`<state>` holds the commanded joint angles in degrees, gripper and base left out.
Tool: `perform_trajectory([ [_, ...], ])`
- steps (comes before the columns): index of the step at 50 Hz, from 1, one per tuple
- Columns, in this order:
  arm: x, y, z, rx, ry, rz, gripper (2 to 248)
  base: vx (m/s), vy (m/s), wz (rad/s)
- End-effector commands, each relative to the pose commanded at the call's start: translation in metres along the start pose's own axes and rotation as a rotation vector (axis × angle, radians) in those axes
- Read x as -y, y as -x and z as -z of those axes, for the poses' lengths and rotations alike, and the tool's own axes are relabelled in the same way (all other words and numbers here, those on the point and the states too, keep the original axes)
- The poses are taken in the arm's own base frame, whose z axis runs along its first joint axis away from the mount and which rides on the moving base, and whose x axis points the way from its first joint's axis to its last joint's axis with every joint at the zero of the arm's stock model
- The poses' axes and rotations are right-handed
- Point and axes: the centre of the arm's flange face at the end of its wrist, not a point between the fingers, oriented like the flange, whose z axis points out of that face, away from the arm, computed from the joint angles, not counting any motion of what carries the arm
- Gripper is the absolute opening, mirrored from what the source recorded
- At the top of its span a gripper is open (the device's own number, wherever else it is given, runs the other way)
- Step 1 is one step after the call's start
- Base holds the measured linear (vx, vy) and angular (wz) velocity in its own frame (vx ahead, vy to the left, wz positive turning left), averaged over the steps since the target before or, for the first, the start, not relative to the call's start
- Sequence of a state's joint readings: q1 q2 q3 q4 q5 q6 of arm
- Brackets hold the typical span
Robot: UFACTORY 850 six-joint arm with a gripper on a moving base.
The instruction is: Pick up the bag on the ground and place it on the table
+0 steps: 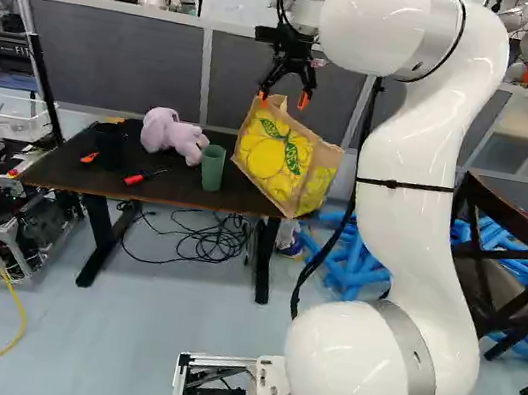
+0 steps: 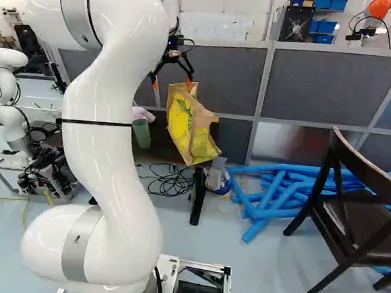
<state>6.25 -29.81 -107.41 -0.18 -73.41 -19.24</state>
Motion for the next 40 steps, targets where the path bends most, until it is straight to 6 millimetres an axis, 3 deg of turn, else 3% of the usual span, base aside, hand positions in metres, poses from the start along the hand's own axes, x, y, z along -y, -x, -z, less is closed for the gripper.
perform_trajectory([
  [40, 0.0, 0.0, 0.0, 0.0, 0.0, 0.0, 247, -0.129, 0.0, 0.011],
])
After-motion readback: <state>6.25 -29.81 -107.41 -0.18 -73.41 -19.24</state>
